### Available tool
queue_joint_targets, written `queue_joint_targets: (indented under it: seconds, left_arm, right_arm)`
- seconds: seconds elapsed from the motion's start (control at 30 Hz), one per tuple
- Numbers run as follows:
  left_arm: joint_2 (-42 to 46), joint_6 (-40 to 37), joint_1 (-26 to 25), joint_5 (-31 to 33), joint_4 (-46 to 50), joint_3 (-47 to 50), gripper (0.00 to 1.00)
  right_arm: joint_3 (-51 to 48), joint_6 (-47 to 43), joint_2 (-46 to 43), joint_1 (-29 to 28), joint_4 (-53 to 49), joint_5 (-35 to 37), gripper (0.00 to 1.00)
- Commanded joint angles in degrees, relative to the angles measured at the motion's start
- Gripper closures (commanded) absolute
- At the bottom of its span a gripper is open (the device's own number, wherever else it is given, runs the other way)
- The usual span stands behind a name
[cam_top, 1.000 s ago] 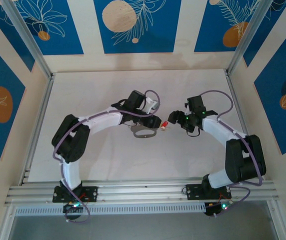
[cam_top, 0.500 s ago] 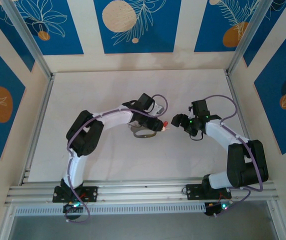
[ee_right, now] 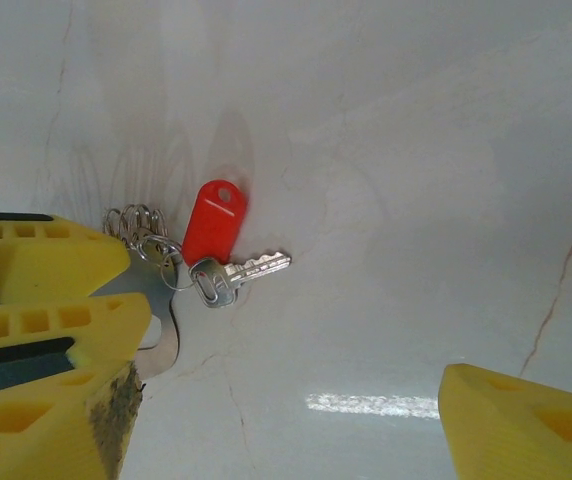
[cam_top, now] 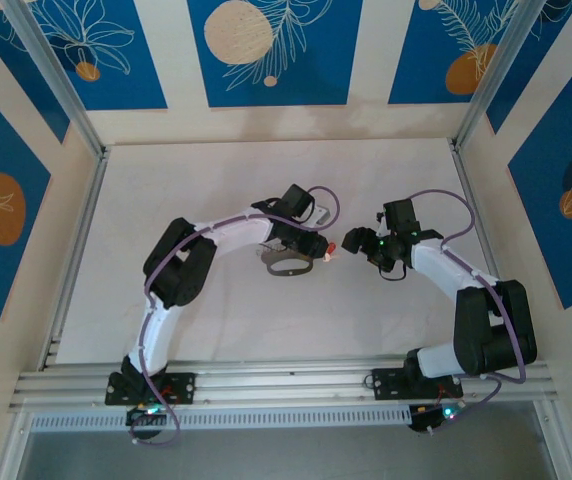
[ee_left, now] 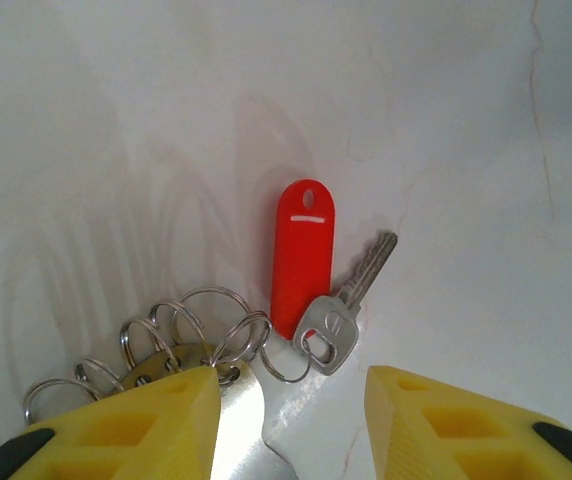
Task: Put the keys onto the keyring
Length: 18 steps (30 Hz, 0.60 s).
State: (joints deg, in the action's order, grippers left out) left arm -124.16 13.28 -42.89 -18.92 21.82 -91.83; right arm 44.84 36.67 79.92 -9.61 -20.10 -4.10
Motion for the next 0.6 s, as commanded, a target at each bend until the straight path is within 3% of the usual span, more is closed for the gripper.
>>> queue_joint_targets:
  seconds: [0.0, 0.57]
  left_arm:
    - [-1.5, -1.4, -0.4, 1.4, 1.2, -1.7, 0.58]
    - [-2.5, -1.8, -0.4, 0.9, 0.5, -1.9, 0.59]
  right_arm:
    - [-0.4, 0.7, -1.8, 0.3, 0.2, -1.7, 0.21]
    - [-0.5, 1.3, -2.3, 0.3, 0.4, -1.8, 0.22]
